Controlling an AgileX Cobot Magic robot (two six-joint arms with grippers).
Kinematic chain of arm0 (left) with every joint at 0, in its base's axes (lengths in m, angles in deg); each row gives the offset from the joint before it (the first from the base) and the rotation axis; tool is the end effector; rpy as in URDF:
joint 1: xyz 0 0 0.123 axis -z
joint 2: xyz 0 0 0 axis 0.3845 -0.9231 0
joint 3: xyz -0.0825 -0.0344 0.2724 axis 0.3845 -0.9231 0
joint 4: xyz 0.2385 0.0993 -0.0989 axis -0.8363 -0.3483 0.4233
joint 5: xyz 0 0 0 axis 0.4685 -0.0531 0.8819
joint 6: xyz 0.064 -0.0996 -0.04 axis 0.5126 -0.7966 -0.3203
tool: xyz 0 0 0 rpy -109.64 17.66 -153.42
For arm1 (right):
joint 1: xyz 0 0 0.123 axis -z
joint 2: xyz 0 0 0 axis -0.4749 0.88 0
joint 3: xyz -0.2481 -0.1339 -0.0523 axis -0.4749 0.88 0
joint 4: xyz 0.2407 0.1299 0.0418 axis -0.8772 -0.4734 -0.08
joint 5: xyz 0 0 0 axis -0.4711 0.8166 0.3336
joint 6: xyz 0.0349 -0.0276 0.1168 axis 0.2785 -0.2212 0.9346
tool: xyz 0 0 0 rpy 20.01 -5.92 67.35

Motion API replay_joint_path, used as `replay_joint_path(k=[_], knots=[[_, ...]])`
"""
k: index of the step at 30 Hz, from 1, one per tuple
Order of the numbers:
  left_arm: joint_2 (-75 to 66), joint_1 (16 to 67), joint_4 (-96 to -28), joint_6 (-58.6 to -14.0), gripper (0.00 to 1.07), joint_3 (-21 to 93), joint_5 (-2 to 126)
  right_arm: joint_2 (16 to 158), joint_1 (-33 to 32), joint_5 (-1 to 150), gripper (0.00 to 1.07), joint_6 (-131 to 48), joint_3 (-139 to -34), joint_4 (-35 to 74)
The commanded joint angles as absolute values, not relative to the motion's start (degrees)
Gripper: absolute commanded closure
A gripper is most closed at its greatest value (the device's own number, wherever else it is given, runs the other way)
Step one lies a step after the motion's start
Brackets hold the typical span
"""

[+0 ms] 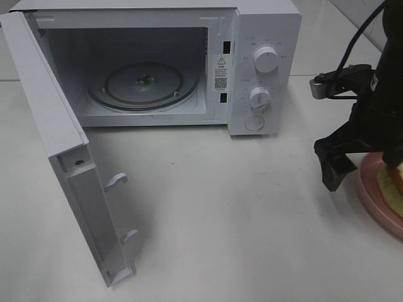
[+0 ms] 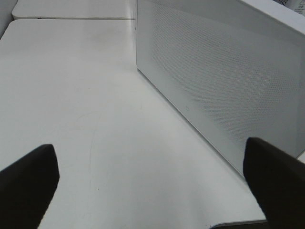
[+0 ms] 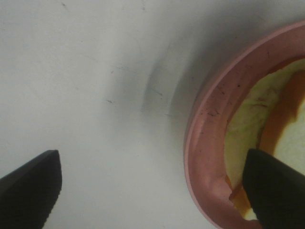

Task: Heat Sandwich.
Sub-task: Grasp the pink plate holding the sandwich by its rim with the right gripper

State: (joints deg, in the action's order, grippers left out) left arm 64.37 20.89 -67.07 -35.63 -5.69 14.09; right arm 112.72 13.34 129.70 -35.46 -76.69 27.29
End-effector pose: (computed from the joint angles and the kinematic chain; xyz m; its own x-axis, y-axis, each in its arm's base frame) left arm 0.0469 -0.0167 0.2767 -0.4272 -0.0218 -0.9039 0.0971 0.9928 -0.0698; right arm 0.3134 0.0703 0.1527 -0.9445 -0.3092 -0.1114 -0.2972 0.9482 -0.1117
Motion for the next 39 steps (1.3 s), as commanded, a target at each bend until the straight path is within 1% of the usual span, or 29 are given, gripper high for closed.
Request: replay_joint_path(k=[1, 9, 15, 21, 39], knots=[[65.5, 20.8, -67.0, -35.9, 0.03, -5.8, 14.1, 112.3, 15.6, 130.3, 0.07, -36.3, -76.8, 27.3], [65.5, 20.8, -67.0, -35.9, 0.03, -5.8, 14.1, 113.6, 18.5, 130.2, 0.08, -37.5, -76.5, 24.7], [65.5, 20.8, -67.0, -35.9, 0.03, -5.8, 14.1, 116.2, 19.7, 126.7, 0.10, -37.1, -72.9, 24.3], [65.5, 20.8, -67.0, -35.9, 0.03, -5.8, 14.1, 118.5, 20.0, 121.9, 0.10, -37.1, -70.0, 24.4], [65.5, 20.8, -67.0, -35.9, 0.03, -5.8, 14.1, 124.1, 20.4, 115.3, 0.13, -37.1, -69.9, 26.8]])
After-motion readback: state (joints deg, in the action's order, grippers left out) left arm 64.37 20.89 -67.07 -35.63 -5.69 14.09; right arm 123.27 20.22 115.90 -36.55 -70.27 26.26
